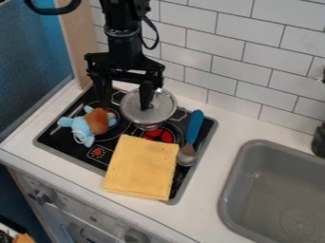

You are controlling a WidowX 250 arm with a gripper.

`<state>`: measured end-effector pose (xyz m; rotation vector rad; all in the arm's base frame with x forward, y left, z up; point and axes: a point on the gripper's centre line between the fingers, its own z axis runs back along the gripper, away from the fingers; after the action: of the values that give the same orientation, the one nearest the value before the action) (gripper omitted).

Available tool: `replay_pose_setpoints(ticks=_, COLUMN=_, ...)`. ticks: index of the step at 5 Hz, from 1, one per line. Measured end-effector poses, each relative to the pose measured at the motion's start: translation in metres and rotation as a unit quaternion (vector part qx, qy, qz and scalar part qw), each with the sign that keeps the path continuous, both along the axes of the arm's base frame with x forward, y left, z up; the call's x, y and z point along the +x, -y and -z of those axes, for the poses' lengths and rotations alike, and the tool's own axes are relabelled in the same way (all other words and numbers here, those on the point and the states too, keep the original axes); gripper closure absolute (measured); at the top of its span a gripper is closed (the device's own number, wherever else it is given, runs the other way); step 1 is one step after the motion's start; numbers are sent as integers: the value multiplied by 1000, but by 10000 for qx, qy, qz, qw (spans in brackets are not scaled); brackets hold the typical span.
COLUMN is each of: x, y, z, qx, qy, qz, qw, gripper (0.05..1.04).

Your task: Removed the lid from the silver pot

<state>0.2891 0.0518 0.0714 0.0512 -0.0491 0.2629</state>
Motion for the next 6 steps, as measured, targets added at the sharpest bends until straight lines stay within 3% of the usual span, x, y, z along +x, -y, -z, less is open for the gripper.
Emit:
replay_pose_setpoints(ticks=2, x=4, y=-4, z=16, qx=-69, qy=-196, qz=8, qw=9998, gripper=85)
replay_pose_setpoints(ticks=3, x=18, y=-9, z=21, qx=-57, qy=-187, qz=-91, qw=9998, gripper=85)
replay_pose_setpoints(ticks=4, x=37, y=-15, z=29, qx=-237, qy=-96, qz=-195, qw=9995, gripper=85)
replay_pose_setpoints(ticks=6, x=70, y=-19, z=54, qx=-199, qy=-41, qz=-375, qw=9991, gripper=85)
